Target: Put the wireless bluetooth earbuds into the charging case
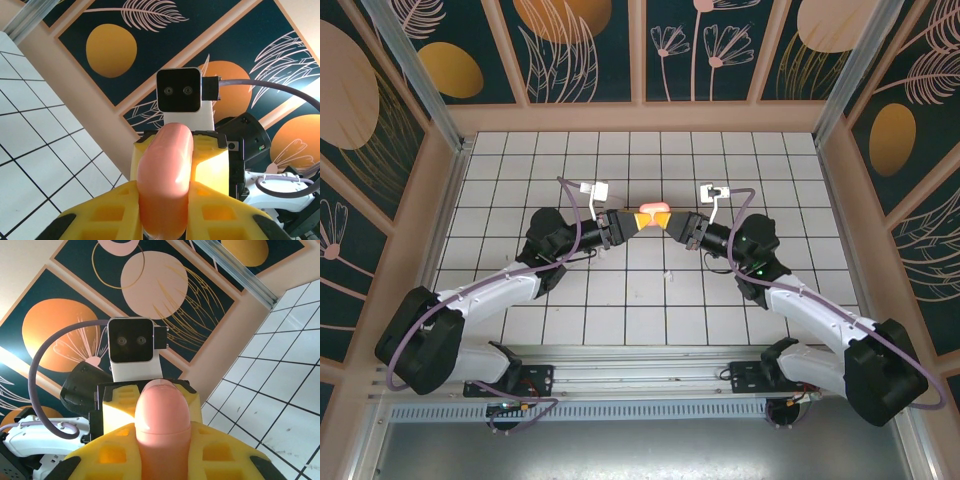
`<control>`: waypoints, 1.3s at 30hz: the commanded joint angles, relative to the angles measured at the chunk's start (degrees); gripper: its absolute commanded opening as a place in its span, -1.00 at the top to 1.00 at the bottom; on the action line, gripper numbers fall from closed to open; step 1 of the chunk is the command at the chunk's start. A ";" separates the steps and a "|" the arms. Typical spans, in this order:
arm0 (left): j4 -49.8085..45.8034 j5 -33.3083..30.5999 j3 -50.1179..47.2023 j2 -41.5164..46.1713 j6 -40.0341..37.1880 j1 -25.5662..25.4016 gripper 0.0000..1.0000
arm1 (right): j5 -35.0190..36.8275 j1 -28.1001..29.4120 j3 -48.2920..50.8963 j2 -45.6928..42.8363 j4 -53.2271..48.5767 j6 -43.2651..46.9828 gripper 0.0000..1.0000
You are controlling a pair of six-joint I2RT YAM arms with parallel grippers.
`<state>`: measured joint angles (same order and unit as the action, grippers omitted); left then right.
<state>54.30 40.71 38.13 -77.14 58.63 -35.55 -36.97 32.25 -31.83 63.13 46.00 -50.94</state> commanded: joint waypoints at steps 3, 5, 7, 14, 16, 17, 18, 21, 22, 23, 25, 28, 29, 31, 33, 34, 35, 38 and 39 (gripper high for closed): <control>3.26 3.52 0.41 1.71 -1.49 -0.54 0.47 | -1.97 0.50 -2.21 -0.18 0.20 1.15 0.88; 3.13 3.54 0.37 1.85 -1.84 -0.55 0.44 | -2.20 0.54 -2.42 0.26 0.59 1.19 0.88; 2.52 3.67 0.45 1.87 -2.44 -0.49 0.47 | -2.64 0.62 -2.85 0.67 0.54 1.28 0.89; -1.38 2.73 1.35 3.25 -9.38 -0.49 0.70 | -2.23 0.62 -3.60 1.09 -3.63 3.73 0.76; -8.43 1.36 2.40 4.91 -15.85 -0.49 0.80 | -2.15 0.54 -5.61 0.51 -8.31 6.46 0.43; -12.14 0.20 2.96 6.19 -19.78 -0.51 0.84 | -1.66 0.54 -7.33 0.09 -13.29 9.26 0.13; -15.63 -1.25 3.29 7.41 -23.01 -0.56 0.89 | -0.98 0.54 -10.04 -0.35 -19.00 12.59 -0.05; -28.38 -6.25 5.01 11.36 -34.17 -0.53 1.00 | 1.97 0.54 -19.97 -1.39 -38.76 24.51 -0.34; -32.30 -8.23 5.75 12.62 -37.93 -0.55 1.00 | 3.01 0.53 -23.22 -1.80 -44.16 28.25 -0.40; -36.29 -10.22 6.38 13.87 -41.25 -0.52 1.00 | 3.75 0.53 -25.84 -2.31 -48.57 31.56 -0.43; -41.33 -13.67 6.98 16.15 -47.36 -0.57 1.00 | 4.03 0.56 -29.06 -3.38 -53.98 36.88 -0.44; -45.10 -13.21 6.12 19.33 -57.28 -0.51 1.00 | 2.75 0.62 -30.31 -4.55 -57.61 42.21 -0.45; -46.29 -12.99 5.69 20.27 -60.29 -0.50 1.00 | 2.11 0.69 -30.24 -4.58 -58.41 43.68 -0.45; -48.85 -14.94 5.86 21.19 -63.68 -0.52 1.00 | 0.81 0.95 -29.48 -4.19 -59.40 46.27 -0.44; -51.17 -14.27 6.23 21.66 -67.86 -0.50 1.00 | -1.16 1.60 -27.43 -3.91 -58.22 49.03 -0.42; -51.87 -14.04 6.15 21.90 -69.13 -0.49 1.00 | -1.43 2.28 -25.91 -4.01 -56.69 49.86 -0.42; -52.09 -13.99 6.01 22.10 -69.84 -0.54 1.00 | -1.27 2.96 -24.80 -4.07 -55.26 50.55 -0.42; -52.02 -12.45 5.66 22.14 -71.10 -0.53 1.00 | -0.45 3.91 -23.24 -3.31 -52.70 51.78 -0.43; -51.60 -11.42 5.49 21.97 -71.35 -0.49 1.00 | 0.01 4.09 -23.11 -2.90 -52.35 52.10 -0.42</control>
<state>4.14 27.73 43.55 -55.86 -7.35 -36.01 -36.25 35.59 -55.83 59.68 -8.03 -3.25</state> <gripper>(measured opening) 0.167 0.712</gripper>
